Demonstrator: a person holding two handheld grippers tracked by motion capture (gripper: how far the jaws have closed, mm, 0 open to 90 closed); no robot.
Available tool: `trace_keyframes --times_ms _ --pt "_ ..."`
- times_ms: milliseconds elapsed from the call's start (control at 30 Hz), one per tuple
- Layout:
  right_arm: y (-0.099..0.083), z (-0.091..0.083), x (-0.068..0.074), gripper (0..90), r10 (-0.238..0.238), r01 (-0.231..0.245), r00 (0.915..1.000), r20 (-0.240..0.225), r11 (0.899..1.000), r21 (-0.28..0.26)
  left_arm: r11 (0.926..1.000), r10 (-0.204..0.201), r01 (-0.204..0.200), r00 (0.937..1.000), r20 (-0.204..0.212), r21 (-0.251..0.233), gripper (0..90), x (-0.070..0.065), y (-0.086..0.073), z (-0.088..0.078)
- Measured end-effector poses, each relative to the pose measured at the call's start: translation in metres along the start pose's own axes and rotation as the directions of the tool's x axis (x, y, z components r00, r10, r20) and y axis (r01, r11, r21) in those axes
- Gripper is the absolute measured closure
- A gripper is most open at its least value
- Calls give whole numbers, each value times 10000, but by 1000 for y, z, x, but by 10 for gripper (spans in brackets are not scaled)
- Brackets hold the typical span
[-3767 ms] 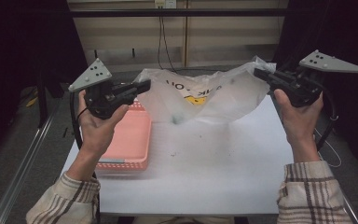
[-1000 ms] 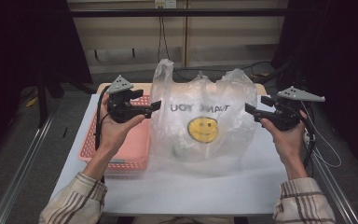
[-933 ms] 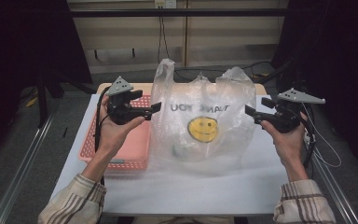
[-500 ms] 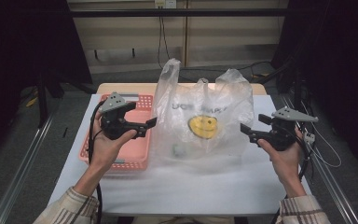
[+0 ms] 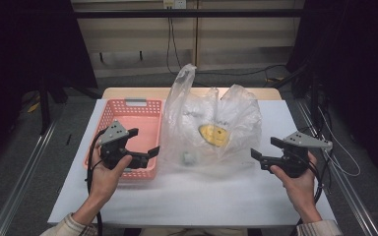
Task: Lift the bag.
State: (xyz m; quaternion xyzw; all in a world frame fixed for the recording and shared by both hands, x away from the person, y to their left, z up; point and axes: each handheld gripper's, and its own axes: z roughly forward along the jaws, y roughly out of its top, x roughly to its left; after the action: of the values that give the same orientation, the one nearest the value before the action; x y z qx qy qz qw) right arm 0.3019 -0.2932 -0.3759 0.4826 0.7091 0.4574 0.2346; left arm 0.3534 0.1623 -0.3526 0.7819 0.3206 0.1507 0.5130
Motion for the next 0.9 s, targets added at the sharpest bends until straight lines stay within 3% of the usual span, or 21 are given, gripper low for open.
trace_keyframes --times_ms 333,500,567,667,800,900 --pt "-25 -2 8 157 -72 72 10000 11 9993 372 9999 118 -119 9998 -144 -38 54 -14 -28 -16" --pt "-35 -6 13 158 -22 22 10000 3 9995 323 9994 -207 193 9983 -540 -275 55 -17 -40 -27" --pt "-42 -5 14 159 -3 3 10000 1 9991 427 9990 -304 287 9983 -493 -335 54 -18 -44 -30" --pt "-48 -5 15 162 -32 31 10000 17 9985 543 9990 -59 39 9990 -439 -454 54 -21 -54 -33" --pt "-52 -7 18 162 -63 61 10000 29 9987 506 9983 -539 525 9969 -570 -260 54 -20 -67 -32" --pt "-54 -6 17 161 -25 24 10000 18 9986 534 9978 -626 611 9958 -670 -256 56 -16 -68 -33"
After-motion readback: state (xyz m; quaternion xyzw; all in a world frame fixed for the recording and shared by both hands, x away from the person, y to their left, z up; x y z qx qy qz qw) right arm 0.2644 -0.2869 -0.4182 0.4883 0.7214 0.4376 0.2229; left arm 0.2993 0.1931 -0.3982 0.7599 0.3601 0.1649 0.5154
